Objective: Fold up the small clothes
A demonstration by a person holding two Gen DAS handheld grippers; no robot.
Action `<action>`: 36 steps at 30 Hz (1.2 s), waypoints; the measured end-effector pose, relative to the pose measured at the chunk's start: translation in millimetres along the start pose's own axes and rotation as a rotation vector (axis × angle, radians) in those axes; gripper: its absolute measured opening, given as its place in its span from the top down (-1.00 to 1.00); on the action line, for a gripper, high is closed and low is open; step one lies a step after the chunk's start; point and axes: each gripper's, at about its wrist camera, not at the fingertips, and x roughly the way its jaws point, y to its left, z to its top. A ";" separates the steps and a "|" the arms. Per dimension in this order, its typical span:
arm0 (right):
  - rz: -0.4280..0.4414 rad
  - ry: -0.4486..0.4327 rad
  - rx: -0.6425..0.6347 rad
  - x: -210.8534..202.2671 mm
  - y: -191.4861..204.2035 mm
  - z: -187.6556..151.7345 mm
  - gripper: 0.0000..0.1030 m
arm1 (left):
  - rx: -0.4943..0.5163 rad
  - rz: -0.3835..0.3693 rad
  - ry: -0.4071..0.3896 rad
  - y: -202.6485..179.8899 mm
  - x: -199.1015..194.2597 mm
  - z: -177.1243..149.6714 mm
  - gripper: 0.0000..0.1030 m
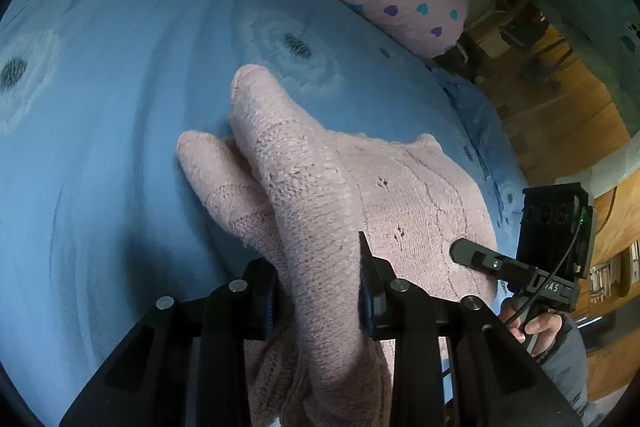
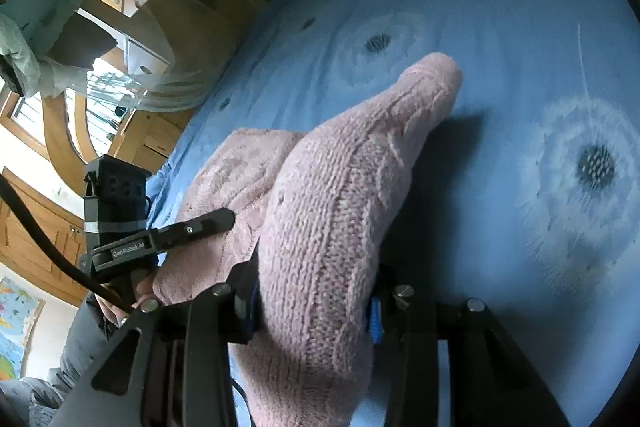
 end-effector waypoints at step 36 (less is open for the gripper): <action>-0.131 -0.060 0.305 -53.1 -225.8 141.3 -0.05 | 0.111 -0.028 0.030 -51.8 195.2 134.8 0.41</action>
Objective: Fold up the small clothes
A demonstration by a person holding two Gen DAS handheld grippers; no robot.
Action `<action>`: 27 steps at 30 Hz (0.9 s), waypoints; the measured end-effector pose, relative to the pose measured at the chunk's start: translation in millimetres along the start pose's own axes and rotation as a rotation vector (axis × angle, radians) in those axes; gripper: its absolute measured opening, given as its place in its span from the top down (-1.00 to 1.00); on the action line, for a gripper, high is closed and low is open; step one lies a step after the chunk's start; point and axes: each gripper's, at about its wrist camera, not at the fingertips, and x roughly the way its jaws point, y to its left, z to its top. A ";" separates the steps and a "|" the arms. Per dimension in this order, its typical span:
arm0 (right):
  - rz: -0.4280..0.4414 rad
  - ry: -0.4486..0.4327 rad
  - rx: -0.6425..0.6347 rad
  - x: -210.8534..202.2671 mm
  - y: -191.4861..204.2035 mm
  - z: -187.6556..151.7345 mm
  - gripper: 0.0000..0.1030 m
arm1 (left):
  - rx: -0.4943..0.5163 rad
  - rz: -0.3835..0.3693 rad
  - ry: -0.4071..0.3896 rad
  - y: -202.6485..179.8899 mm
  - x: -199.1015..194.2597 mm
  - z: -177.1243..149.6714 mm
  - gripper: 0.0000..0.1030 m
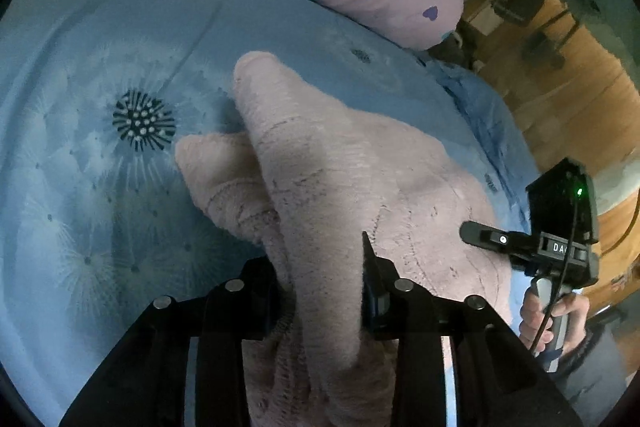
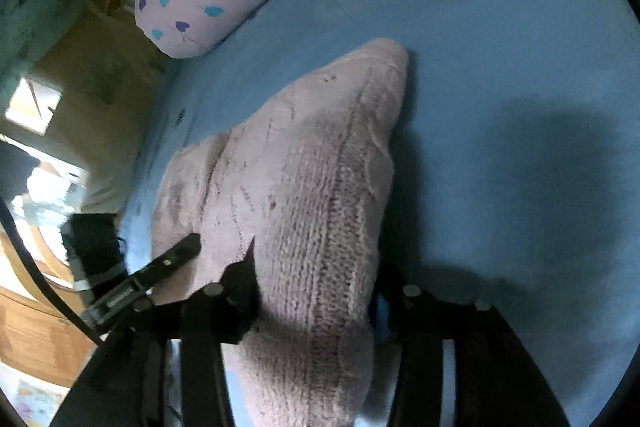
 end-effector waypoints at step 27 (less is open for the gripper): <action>0.100 0.045 -0.068 -20.2 1.4 -84.2 -0.56 | -0.163 -0.157 0.099 22.7 -38.6 -43.7 -0.47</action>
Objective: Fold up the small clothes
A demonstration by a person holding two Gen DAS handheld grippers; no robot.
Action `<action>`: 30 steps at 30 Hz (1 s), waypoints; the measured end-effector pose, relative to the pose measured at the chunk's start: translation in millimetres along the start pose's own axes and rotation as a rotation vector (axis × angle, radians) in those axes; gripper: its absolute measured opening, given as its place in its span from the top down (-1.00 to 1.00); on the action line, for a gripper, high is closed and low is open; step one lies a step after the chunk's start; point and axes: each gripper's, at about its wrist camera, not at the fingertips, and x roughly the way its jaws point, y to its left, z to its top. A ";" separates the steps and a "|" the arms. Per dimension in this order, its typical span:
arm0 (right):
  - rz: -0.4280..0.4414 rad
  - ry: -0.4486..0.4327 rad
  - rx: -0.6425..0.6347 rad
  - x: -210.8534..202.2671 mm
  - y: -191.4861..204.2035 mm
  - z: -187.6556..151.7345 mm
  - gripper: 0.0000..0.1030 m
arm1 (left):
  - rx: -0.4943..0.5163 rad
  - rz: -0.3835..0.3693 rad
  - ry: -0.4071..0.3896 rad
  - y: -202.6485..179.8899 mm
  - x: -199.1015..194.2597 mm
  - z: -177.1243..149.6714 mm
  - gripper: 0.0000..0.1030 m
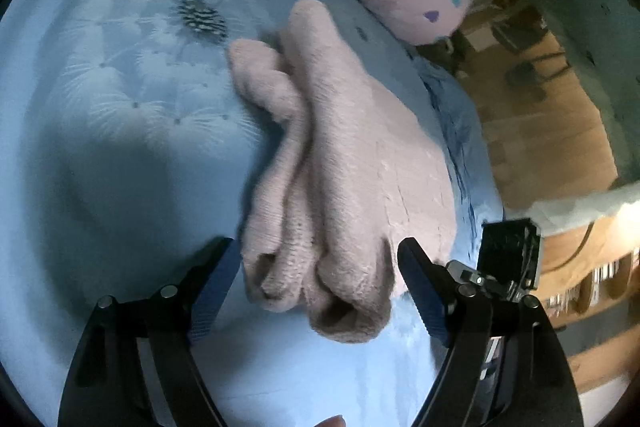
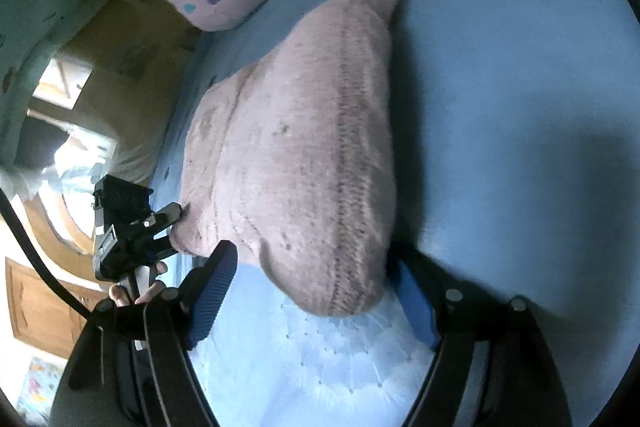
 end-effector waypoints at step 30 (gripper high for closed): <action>-0.025 0.079 0.132 -26.0 29.8 -26.8 0.61 | -0.063 0.077 0.143 -21.2 -8.1 -23.7 0.44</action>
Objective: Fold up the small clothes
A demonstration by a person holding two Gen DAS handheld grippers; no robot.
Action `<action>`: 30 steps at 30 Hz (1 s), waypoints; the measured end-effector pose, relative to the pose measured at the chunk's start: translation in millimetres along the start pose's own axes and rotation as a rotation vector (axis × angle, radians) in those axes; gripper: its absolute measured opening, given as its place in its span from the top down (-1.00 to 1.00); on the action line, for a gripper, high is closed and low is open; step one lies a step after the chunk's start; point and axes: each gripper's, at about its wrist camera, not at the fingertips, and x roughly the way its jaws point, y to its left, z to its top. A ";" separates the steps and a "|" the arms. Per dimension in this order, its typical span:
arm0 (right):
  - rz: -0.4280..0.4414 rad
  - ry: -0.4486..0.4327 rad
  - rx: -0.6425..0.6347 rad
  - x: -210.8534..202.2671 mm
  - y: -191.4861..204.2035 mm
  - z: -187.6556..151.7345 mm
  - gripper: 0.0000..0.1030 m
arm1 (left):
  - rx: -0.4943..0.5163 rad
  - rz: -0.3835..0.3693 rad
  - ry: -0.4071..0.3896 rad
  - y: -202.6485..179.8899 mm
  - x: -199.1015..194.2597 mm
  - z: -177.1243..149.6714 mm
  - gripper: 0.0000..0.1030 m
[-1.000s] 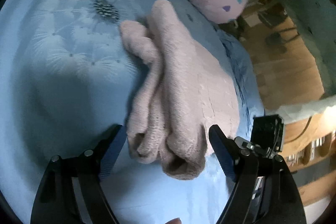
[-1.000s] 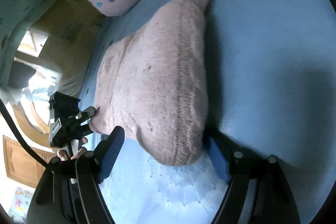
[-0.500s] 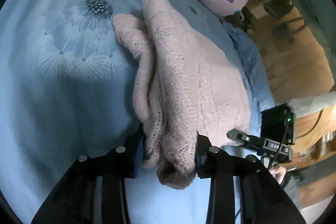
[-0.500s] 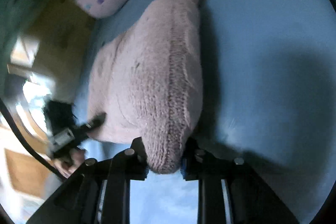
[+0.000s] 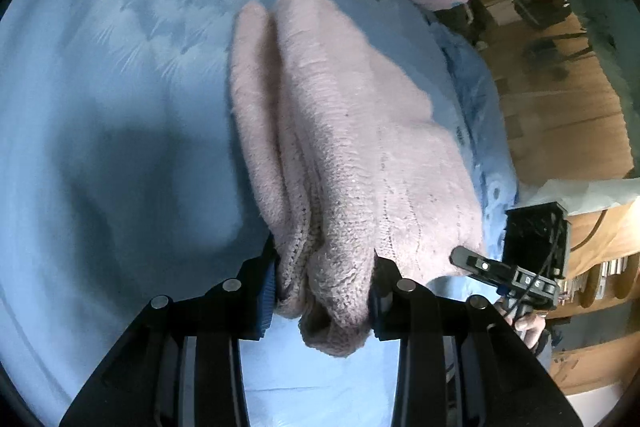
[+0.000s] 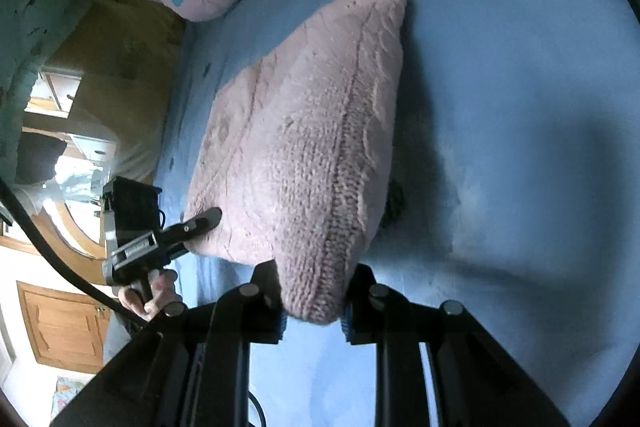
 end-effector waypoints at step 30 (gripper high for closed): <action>-0.317 -0.823 -0.695 -75.8 120.3 -82.9 -1.00 | 0.616 0.345 -0.658 -120.6 -74.7 -74.8 -0.91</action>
